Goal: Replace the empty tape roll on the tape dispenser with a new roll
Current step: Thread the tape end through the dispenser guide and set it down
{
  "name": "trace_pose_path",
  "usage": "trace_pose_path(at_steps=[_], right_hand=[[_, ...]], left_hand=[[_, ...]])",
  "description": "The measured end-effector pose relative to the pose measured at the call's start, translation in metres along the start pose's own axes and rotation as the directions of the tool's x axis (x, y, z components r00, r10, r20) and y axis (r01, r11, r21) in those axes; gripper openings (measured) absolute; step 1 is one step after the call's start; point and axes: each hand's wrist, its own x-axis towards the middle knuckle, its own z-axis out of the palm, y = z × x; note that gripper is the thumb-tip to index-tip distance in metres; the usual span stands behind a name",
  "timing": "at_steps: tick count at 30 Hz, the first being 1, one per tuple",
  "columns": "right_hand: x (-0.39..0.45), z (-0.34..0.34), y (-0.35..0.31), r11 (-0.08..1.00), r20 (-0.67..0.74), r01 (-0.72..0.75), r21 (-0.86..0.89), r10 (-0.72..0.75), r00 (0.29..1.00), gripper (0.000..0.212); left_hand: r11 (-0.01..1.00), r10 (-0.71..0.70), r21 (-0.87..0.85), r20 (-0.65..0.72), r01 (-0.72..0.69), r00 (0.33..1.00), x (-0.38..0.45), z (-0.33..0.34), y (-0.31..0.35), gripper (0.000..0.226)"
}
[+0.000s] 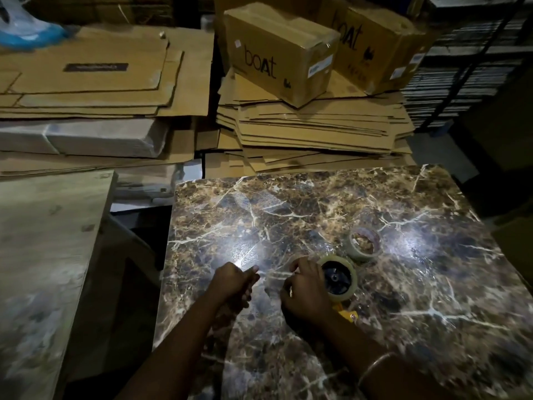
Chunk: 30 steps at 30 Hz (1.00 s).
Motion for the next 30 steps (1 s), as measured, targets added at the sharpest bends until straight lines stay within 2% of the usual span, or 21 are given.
trace_pose_path(at_steps=[2,4,7,10,12,15,18,20,24,27,30], right_hand=[[0.000,-0.001,-0.001,1.000,0.011,-0.001,-0.003,0.001,1.000,0.024],[-0.001,-0.002,-0.002,1.000,0.014,-0.011,-0.009,0.011,1.000,0.023],[-0.005,-0.003,-0.003,0.999,-0.004,-0.030,-0.025,0.030,1.000,0.021],[-0.005,-0.005,-0.004,0.998,-0.008,-0.037,-0.049,0.037,0.999,0.022],[-0.005,-0.006,-0.006,0.997,0.003,-0.047,-0.062,0.047,0.999,0.025],[-0.005,-0.004,-0.007,0.996,0.009,-0.056,-0.067,0.057,0.998,0.024],[-0.002,-0.004,-0.004,0.996,0.011,-0.021,-0.087,0.022,1.000,0.024],[0.000,-0.004,-0.001,0.996,0.036,0.003,-0.092,0.001,0.999,0.026],[0.002,-0.002,0.001,0.996,0.054,0.024,-0.083,-0.019,0.998,0.025],[0.002,0.001,0.004,0.996,0.047,0.037,-0.083,-0.033,0.998,0.025],[0.003,0.002,0.005,0.996,0.044,0.045,-0.075,-0.042,0.998,0.025]], left_hand=[[0.957,-0.241,-0.123,0.172,0.263,0.955,-0.001,0.016,-0.006,0.073],[0.891,-0.333,-0.197,0.331,0.410,0.883,-0.002,0.028,-0.001,0.065],[0.817,-0.374,-0.256,0.449,0.517,0.812,-0.007,0.030,0.017,0.045],[0.845,-0.378,-0.149,0.511,0.513,0.772,-0.010,0.027,0.029,0.032],[0.862,-0.419,-0.042,0.502,0.505,0.757,-0.011,0.026,0.036,0.035],[0.843,-0.500,0.064,0.461,0.534,0.733,-0.010,0.028,0.037,0.053],[0.835,-0.534,0.138,0.436,0.532,0.725,-0.010,0.031,0.029,0.048],[0.833,-0.532,0.104,0.416,0.543,0.737,-0.016,0.033,0.023,0.040],[0.827,-0.491,-0.111,0.332,0.551,0.805,-0.020,0.028,0.022,0.035],[0.837,-0.487,-0.120,0.282,0.534,0.827,-0.016,0.023,0.028,0.030],[0.817,-0.518,-0.125,0.267,0.562,0.813,-0.021,0.023,0.039,0.030]])
